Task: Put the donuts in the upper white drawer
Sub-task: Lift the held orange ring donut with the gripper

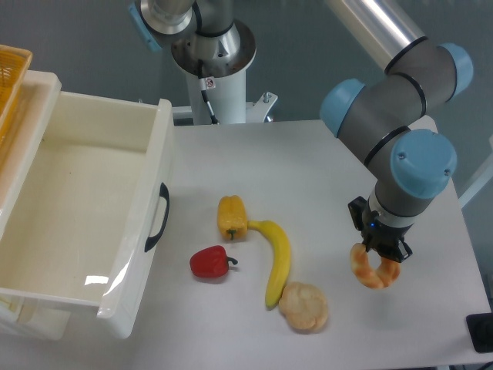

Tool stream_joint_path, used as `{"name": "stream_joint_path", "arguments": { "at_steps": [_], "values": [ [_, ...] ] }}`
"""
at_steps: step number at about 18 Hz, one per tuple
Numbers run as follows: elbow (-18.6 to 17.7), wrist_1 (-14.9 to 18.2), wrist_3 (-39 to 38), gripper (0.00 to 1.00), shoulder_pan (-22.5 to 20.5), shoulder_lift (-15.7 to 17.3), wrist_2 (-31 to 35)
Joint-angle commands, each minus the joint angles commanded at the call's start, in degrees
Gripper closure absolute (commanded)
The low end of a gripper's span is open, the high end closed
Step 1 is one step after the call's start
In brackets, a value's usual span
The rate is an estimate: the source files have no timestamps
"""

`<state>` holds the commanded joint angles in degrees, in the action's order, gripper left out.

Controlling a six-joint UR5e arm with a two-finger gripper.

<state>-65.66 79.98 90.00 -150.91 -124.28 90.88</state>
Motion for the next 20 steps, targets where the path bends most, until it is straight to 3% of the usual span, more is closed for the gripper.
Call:
{"name": "stream_joint_path", "arguments": {
  "at_steps": [10,20],
  "values": [
    [0.5,-0.1,-3.9,1.00,1.4,1.0,0.0],
    [-3.3,0.4,-14.8,1.00,6.1,9.3,-9.0]
  ]
}}
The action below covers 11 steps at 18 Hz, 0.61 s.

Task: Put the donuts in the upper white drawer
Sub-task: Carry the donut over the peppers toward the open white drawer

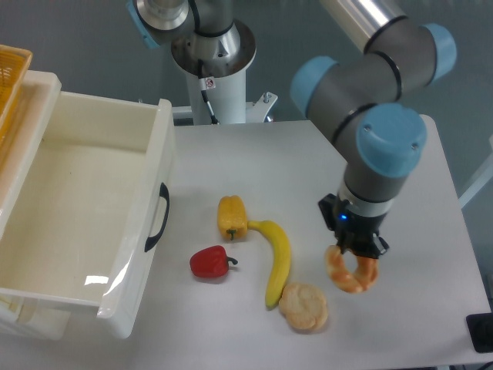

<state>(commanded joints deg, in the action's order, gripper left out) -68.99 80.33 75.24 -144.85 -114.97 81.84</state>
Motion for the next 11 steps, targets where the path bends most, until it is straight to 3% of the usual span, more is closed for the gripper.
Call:
{"name": "stream_joint_path", "arguments": {
  "at_steps": [3,9,11],
  "values": [
    [-0.2,-0.1,-8.3,1.00,4.0,3.1,-5.8],
    [-0.4,1.1,-13.7,1.00,7.8,7.2,-11.9],
    [-2.0,1.1,-14.7,1.00,9.8,8.7,-13.2]
  ]
}}
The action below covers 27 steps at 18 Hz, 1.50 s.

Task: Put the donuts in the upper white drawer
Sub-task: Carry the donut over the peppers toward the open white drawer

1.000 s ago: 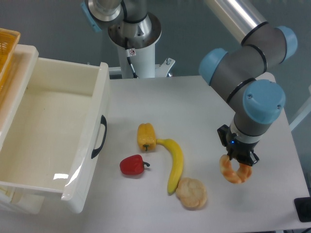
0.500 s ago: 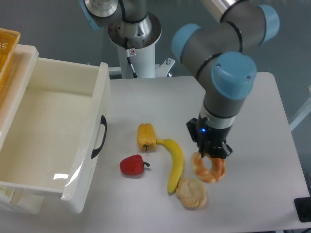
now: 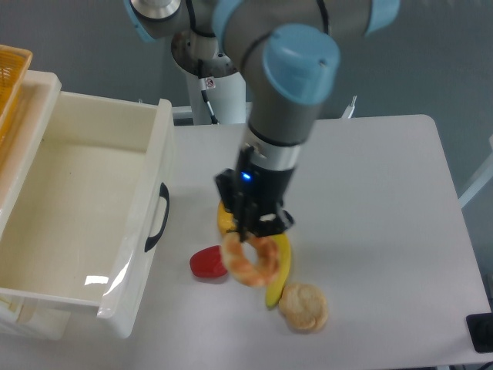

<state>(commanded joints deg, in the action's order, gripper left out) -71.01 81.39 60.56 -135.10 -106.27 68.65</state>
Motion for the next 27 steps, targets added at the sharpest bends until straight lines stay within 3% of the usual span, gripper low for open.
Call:
{"name": "stream_joint_path", "arguments": {
  "at_steps": [10,20,25,27],
  "values": [
    [-5.3,0.3,0.2,1.00,6.0,4.5,-1.2],
    [-8.4,0.2,0.7,1.00,11.7,5.9,-1.2],
    [-9.2,0.2,0.7,0.86,12.8,6.0,-1.2],
    [-9.4,0.0,0.7,0.75,12.8,6.2,-1.2]
  ]
}}
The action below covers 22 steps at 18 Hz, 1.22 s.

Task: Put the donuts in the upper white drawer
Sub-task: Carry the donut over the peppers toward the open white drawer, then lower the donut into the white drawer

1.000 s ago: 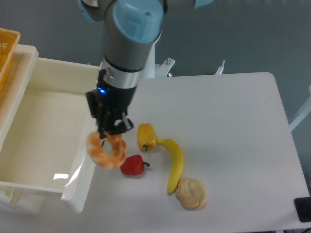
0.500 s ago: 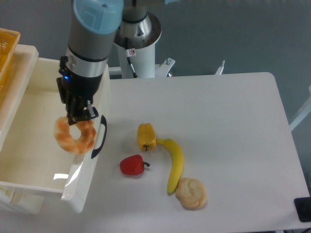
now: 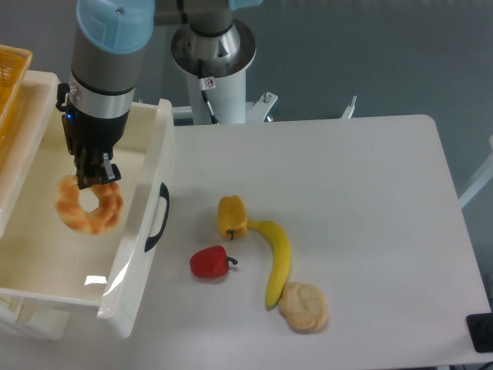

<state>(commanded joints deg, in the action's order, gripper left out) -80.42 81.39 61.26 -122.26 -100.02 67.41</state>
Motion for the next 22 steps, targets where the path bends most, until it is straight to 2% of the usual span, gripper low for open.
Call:
{"name": "stream_joint_path", "arguments": {
  "at_steps": [1,3,4,6,22],
  "values": [
    [-0.1,-0.1,0.0,0.65,0.0,0.1,0.0],
    [-0.5,-0.4,0.0,0.52,0.0,0.1,0.0],
    [-0.5,-0.4,-0.1,0.37,0.0,0.2,0.0],
    [-0.8,-0.6,-0.3,0.00,0.0,1.2,0.2],
    [-2.5,-0.8,0.7,0.00,0.9,2.0,0.4]
  ]
}}
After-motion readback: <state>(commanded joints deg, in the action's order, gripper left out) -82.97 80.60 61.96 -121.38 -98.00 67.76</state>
